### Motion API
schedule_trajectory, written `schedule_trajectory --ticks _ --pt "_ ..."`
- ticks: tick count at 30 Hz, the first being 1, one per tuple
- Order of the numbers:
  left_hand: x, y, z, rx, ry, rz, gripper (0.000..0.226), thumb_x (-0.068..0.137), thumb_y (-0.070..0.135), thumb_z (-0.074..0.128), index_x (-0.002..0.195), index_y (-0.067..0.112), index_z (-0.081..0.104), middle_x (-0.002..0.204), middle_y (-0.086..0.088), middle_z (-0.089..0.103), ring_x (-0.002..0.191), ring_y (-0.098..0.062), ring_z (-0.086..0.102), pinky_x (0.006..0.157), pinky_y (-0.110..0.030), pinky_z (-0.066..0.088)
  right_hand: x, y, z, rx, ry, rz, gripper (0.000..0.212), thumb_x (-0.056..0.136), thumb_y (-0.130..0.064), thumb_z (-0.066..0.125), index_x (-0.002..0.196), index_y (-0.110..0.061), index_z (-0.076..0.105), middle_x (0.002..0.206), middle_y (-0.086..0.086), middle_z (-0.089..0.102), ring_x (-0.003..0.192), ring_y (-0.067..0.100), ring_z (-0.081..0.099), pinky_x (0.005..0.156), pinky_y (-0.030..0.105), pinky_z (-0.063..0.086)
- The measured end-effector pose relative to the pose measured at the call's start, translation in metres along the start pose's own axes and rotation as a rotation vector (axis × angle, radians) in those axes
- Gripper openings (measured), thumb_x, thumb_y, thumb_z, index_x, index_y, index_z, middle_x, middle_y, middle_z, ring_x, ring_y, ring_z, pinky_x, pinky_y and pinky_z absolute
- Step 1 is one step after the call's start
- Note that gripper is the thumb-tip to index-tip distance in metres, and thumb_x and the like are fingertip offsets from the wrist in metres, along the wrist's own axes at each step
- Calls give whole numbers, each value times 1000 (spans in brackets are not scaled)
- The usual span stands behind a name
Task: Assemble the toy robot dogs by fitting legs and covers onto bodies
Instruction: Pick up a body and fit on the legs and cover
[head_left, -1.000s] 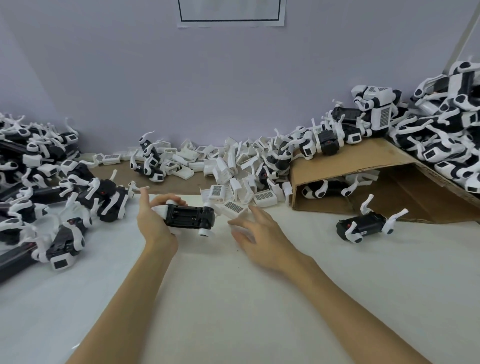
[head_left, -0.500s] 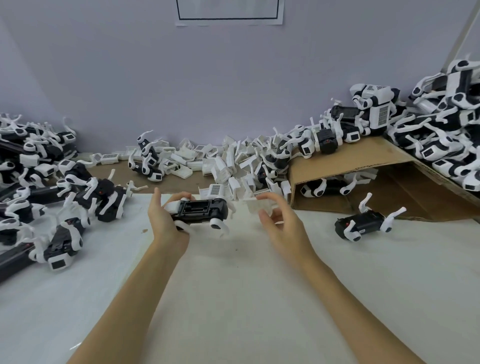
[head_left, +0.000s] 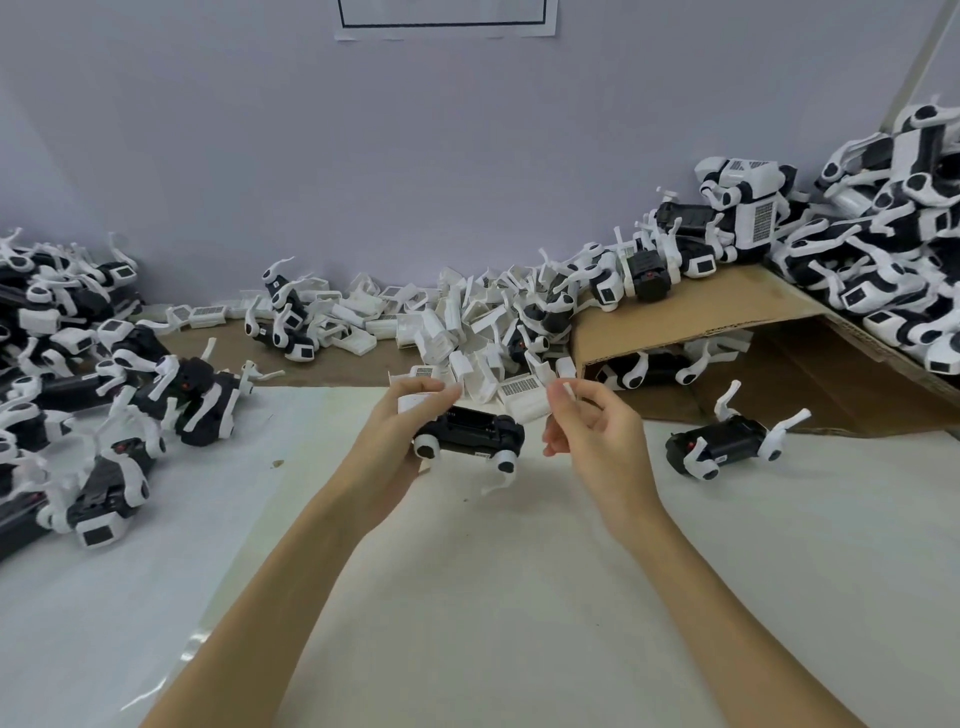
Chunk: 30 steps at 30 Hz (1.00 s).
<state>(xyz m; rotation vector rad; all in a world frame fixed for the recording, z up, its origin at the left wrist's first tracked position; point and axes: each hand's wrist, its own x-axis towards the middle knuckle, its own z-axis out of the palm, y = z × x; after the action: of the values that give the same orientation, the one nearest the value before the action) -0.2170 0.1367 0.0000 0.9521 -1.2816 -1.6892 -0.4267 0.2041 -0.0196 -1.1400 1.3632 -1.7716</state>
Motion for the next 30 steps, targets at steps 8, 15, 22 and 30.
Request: schedule_trajectory --ticks 8,15,22,30 --pt "-2 -4 1 80 -102 85 33 88 40 74 117 25 67 102 0 75 87 -19 71 73 -29 49 -8 -1 5 -333 -80 10 77 96 -69 45 89 6 60 65 7 61 66 29 62 72 49 56" --pt "-2 -6 0 133 -89 126 35 94 51 63 114 22 67 105 -6 72 85 -27 69 82 -39 49 -9 1 6 -254 -133 88 32 101 -52 62 98 -21 68 62 -5 67 55 8 57 59 25 42" --pt "1 -9 -1 152 -84 152 36 95 53 60 112 22 66 99 2 73 86 -25 69 92 -52 49 -11 0 10 -78 -43 161 16 99 -40 69 92 -29 77 57 -4 56 47 10 48 42 19 37" --pt "-7 -6 9 235 -121 175 56 84 70 67 118 26 62 96 5 75 81 -28 71 87 -44 51 -14 -3 6 -230 1 -21 19 101 -42 66 91 -27 69 52 3 63 43 16 57 46 25 44"
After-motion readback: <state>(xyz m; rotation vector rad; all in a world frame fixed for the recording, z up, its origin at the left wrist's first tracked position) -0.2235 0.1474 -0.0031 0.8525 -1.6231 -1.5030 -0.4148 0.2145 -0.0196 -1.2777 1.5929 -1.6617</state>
